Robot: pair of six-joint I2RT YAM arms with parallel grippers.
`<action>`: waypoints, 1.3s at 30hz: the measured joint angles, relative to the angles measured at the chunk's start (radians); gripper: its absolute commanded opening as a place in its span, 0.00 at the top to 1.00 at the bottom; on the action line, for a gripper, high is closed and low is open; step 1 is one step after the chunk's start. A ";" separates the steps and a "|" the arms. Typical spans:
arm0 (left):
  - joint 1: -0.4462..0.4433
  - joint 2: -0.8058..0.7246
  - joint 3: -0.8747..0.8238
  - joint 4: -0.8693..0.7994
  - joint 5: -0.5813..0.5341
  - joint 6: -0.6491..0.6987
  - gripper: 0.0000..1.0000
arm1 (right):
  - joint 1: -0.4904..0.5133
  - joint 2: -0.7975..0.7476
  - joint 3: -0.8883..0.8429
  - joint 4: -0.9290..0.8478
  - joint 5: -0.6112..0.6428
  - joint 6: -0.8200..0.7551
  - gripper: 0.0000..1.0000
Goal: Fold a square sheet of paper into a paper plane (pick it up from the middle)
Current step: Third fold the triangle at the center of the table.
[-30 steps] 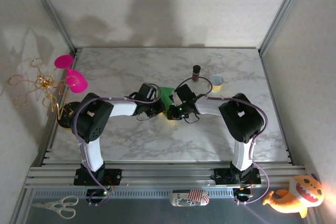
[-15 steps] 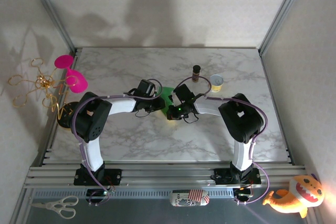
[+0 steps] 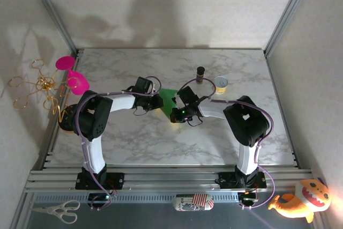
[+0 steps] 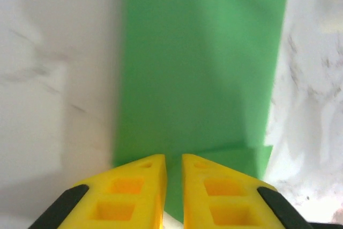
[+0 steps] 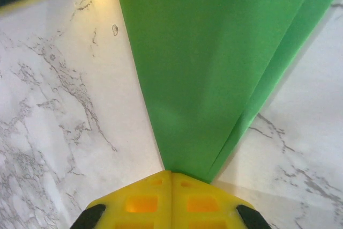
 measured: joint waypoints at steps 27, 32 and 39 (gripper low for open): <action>-0.091 -0.066 -0.063 0.089 -0.014 -0.130 0.92 | 0.002 -0.003 0.001 0.003 -0.004 0.000 0.96; -0.090 -0.043 -0.063 0.084 -0.053 -0.130 0.95 | -0.001 -0.006 0.001 0.007 -0.018 0.000 0.95; -0.090 -0.026 -0.058 0.078 -0.083 -0.130 0.96 | -0.010 -0.018 0.014 0.000 -0.046 0.004 0.94</action>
